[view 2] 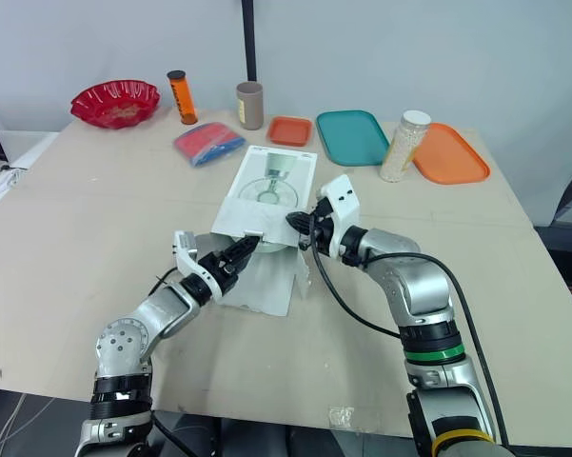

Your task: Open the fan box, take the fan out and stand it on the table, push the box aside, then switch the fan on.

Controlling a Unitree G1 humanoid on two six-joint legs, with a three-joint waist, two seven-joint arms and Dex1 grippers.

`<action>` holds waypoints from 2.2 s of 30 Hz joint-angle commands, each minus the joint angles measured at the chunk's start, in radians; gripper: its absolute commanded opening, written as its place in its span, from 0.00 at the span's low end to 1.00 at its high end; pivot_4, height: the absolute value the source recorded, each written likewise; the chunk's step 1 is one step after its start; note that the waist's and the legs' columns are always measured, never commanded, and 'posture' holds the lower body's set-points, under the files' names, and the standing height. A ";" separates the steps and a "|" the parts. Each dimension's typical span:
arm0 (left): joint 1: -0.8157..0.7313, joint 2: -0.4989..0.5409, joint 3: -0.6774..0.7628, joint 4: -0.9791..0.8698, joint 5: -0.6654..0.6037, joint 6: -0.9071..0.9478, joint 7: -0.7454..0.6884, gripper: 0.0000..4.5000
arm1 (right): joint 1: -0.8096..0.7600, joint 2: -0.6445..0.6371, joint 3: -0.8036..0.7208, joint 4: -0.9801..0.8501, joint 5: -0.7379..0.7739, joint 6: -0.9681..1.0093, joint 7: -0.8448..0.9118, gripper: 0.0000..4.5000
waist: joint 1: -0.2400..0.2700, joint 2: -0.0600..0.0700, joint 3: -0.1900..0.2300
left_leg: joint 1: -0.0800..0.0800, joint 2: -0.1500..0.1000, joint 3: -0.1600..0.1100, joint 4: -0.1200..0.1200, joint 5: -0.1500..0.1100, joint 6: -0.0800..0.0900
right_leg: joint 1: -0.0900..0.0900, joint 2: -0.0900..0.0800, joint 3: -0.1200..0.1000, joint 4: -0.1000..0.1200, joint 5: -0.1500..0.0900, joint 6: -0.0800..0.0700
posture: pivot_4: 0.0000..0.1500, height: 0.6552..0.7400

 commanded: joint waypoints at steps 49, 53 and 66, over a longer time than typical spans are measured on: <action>-0.007 0.003 0.028 -0.005 -0.111 0.039 0.021 0.26 | -0.015 0.017 0.009 -0.031 -0.015 -0.023 0.011 0.00 | 0.001 0.000 0.000 | 0.000 0.000 0.000 0.000 0.000 0.000 | 0.000 0.000 0.000 -0.001 0.000 0.000 | 1.00 0.99; 0.002 0.012 0.025 -0.006 -0.127 0.051 0.035 0.26 | -0.016 0.015 0.009 -0.032 -0.016 -0.022 0.015 0.00 | 0.001 0.000 0.000 | 0.000 0.000 0.000 -0.001 0.000 0.000 | 0.000 0.000 0.000 -0.001 0.000 0.000 | 1.00 0.99; 0.104 0.091 0.022 -0.067 -0.191 0.078 0.043 0.26 | -0.010 0.012 0.012 -0.034 -0.016 -0.014 0.018 0.00 | -0.003 0.000 0.000 | 0.000 0.000 0.000 -0.001 0.000 0.000 | 0.000 0.000 0.000 -0.001 0.000 0.000 | 1.00 0.99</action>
